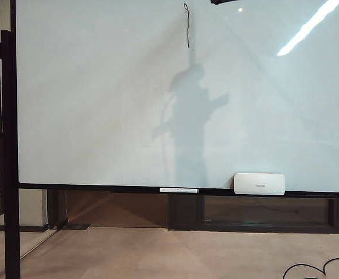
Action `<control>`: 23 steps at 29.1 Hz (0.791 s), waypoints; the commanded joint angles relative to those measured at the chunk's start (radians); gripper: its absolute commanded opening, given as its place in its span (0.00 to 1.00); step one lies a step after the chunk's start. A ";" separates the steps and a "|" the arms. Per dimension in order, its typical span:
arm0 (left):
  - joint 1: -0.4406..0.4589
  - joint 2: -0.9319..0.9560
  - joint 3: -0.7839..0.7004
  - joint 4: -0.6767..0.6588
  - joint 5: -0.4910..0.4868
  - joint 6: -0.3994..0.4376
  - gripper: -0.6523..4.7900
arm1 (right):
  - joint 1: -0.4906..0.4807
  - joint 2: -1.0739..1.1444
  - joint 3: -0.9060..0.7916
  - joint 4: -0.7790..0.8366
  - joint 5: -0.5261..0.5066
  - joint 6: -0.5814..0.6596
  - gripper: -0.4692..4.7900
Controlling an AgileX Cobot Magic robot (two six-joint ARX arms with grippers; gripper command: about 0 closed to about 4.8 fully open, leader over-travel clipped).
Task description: Reach to the right to find the marker pen, pick it up, and write the number 16 on the whiteboard.
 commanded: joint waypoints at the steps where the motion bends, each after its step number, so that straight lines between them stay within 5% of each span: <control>1: 0.000 -0.003 0.006 -0.004 0.004 -0.004 0.11 | -0.014 0.000 0.003 0.002 0.049 -0.002 0.09; 23: 0.000 -0.003 0.006 -0.005 0.064 -0.026 0.11 | -0.050 0.019 0.004 0.046 0.070 -0.002 0.09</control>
